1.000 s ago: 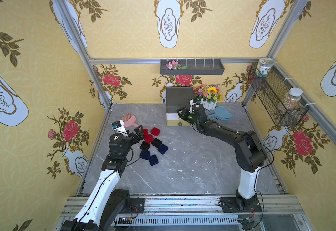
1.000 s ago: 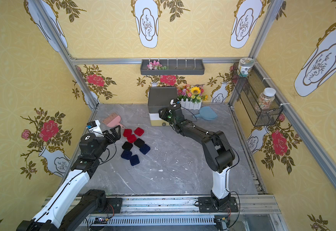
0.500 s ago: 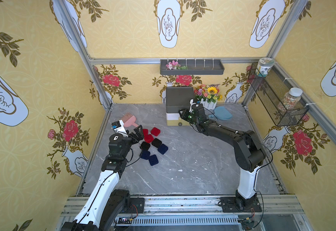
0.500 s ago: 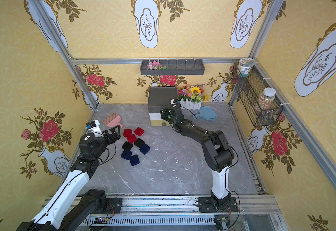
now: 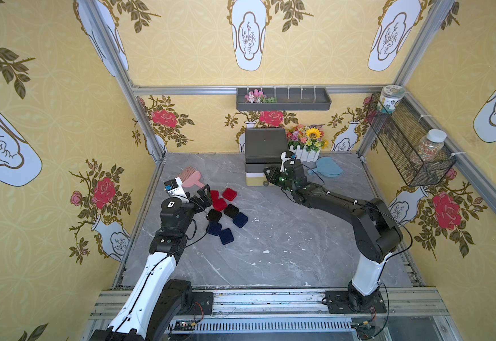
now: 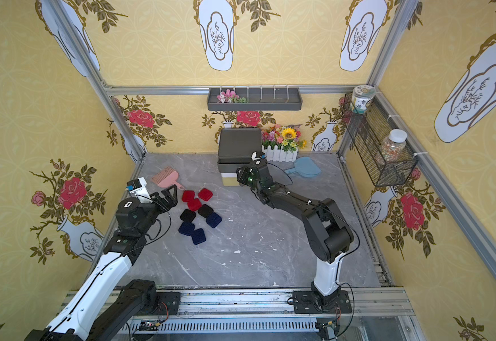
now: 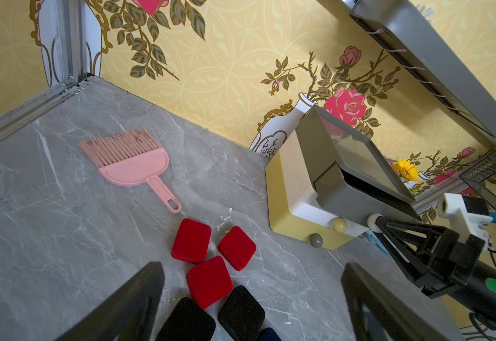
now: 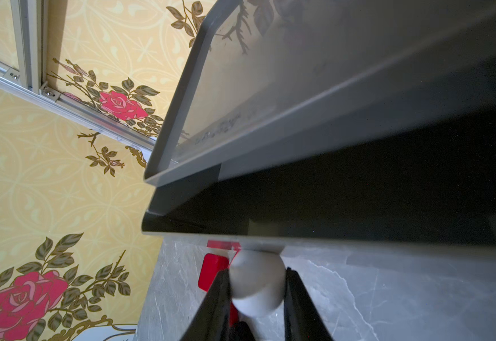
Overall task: Place the brooch boxes into the drawer by color
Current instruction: Open the drawer in the storage box.
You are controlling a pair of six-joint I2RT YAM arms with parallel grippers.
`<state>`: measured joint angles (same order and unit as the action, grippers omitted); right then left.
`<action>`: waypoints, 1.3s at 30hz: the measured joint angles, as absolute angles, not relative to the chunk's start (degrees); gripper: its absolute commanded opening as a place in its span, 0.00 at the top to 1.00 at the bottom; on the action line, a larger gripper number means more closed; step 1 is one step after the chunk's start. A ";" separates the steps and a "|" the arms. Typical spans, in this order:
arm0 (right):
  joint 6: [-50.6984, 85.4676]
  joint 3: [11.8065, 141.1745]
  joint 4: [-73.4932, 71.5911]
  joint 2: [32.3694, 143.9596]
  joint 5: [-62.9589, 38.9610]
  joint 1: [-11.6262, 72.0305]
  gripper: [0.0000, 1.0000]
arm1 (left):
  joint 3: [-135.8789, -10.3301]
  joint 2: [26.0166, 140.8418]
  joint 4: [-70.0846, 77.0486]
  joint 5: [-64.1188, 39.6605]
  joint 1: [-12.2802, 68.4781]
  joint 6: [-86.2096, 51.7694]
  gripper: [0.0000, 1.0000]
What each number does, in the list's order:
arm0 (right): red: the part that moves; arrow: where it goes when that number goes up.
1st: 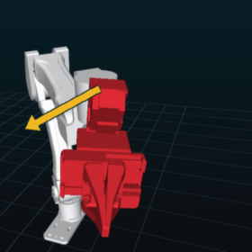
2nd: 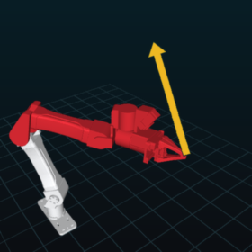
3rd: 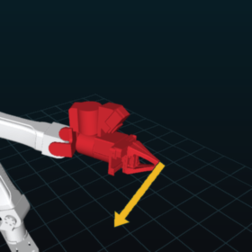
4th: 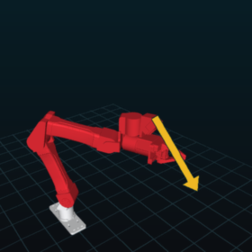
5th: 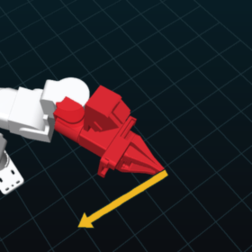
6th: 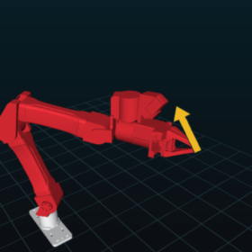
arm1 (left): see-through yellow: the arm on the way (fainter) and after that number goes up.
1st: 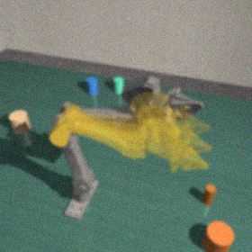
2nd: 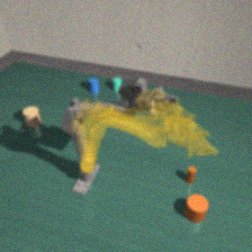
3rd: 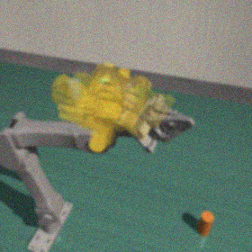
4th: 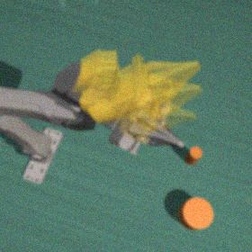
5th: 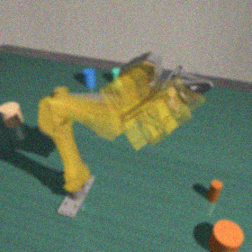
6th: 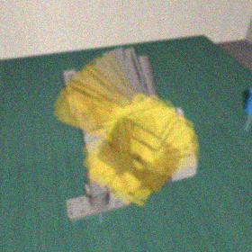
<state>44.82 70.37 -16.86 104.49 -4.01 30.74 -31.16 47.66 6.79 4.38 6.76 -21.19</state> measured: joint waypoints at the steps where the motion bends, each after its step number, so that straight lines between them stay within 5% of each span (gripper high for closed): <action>1: 44.82 69.34 -16.86 103.63 -3.70 31.18 0.76 | -31.16 47.66 6.76 4.38 6.76 -21.19 0.00; 39: 40.12 57.71 -10.13 90.13 0.25 38.37 0.78 | -31.46 49.28 4.25 7.75 8.49 -21.41 0.00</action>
<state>40.12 57.71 -10.13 90.13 0.25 38.37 -31.46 49.28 4.25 7.75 8.49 -21.41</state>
